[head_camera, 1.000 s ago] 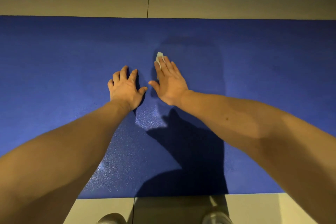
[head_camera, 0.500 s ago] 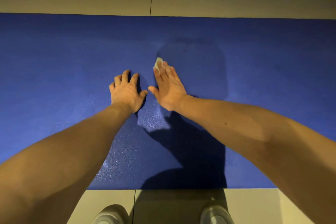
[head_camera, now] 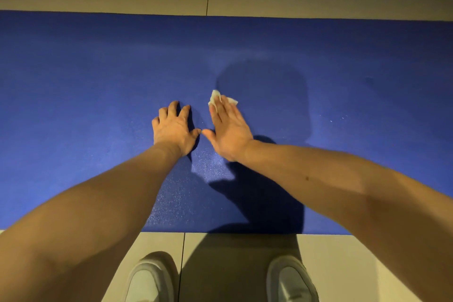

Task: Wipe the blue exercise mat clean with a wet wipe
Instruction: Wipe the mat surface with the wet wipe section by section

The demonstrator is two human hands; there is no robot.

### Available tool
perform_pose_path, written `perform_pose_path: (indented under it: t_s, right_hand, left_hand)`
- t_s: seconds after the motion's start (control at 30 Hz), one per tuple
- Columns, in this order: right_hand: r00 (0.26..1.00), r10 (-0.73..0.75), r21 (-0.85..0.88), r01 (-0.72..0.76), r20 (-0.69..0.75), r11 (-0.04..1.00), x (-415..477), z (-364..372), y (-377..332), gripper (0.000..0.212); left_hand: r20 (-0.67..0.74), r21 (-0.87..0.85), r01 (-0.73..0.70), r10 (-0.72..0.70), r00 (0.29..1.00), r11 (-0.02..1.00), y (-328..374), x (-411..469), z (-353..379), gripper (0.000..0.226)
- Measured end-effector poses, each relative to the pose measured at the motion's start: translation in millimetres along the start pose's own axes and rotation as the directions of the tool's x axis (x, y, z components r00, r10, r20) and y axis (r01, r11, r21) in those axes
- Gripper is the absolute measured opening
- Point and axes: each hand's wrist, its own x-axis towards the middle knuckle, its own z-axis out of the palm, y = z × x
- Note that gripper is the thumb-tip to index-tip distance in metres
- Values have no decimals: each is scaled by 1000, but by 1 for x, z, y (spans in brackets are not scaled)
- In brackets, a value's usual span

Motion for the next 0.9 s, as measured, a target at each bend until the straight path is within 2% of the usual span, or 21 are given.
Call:
perform_pose_path:
  t_s: [0.03,0.1,0.23,0.3,0.4,0.5,0.6,0.67,0.8,0.9]
  right_hand:
    - [999,-51,-15,51,8,999,-6,1,3,81]
    - [999,-45,24,45,-8,999,-10,-2,23,80]
    - [963,269,-53,-270,-25,961,-17,-16,69,81]
    - [933,359,-59,-358,4,932,-22,-18,68,83]
    - [956,289,-23,-288,54,957,-37,-9,37,83]
    - [994,78,-7,-78,75,997,-63,13,2,83]
    - [994,-77,-38,80,79,996,-77,20,7,81]
    - [999,-35,-72,37,34,997,-77,15,27,80]
    - [978,209,-73,-208,9,975,-76,7,55,78]
    - [979,203,13,-203,8,979,-75,4,39,75]
  left_hand:
    - [2,5,2,-2,1000,1000,0,-4,1,77]
    - [12,12,3,-3,1000,1000,1,-14,4,78]
    - [32,19,-1,1,999,1000,0,-32,6,79]
    - [42,23,0,-1,999,1000,0,-39,7,80]
    - [48,22,8,-9,999,1000,1,-46,10,80]
    - [52,22,11,-12,999,1000,2,-52,12,79]
    - [58,17,6,-7,998,1000,5,-60,13,79]
    - [64,28,-8,6,998,1000,6,-65,14,79]
    - [72,33,-27,24,997,999,5,-73,15,78]
    - [78,22,-28,27,997,999,4,-74,14,78]
